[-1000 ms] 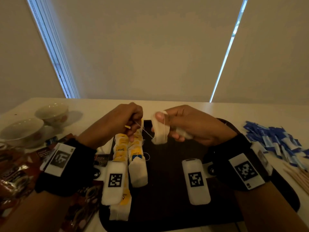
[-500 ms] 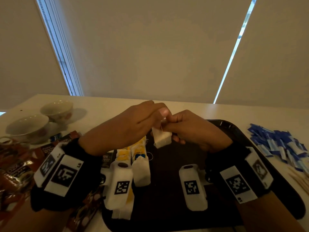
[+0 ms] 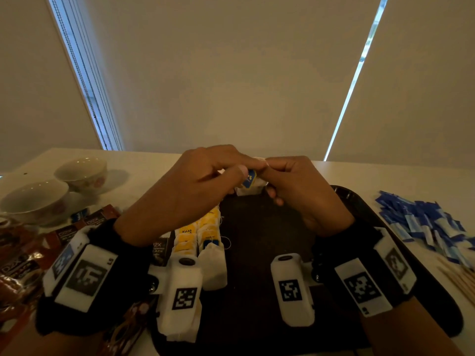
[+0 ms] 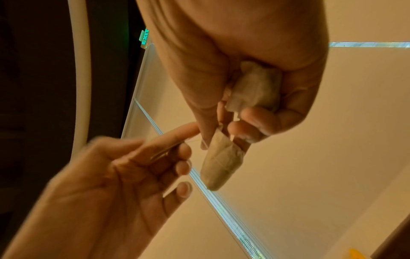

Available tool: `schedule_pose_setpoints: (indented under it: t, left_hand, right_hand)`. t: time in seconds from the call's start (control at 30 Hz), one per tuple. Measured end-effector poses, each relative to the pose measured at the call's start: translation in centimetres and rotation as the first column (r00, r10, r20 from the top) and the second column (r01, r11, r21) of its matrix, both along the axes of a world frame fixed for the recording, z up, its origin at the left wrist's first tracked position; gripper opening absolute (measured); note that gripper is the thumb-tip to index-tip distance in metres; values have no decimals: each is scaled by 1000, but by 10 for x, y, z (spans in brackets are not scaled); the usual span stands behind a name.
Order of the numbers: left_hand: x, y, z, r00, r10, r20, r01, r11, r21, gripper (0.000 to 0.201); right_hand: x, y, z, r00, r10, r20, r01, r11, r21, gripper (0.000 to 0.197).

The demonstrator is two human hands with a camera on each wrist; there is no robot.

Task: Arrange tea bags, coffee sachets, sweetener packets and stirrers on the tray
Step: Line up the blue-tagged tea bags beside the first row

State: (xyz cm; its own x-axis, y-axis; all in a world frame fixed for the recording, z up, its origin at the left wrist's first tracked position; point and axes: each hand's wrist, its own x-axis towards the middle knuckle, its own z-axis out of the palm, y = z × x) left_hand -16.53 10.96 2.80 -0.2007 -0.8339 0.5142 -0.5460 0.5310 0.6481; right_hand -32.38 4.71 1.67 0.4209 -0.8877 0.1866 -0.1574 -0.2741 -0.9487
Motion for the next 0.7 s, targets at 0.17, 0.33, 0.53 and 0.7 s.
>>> schedule_pose_setpoints:
  t: [0.17,0.33,0.53,0.7]
  left_hand:
    - [2,-5,-2,998,56,15,-57,997,55,31]
    - [1,-7,-3,986,131,-98,-127,991,44,14]
    - [3,-6,-1,972,210,-105,-208,978,28,7]
    - [4,-5,-3,948,306,88,-296,949,-111,11]
  right_hand:
    - [2,-1,1,999,7,45,-9,999,41,20]
    - [1,-2,2,998,38,48,-40,998,55,25]
    - [-3,-1,6,993,105,-50,-104,994,31,25]
    - [-3,0,6,989,126,-79,-122,991,57,24]
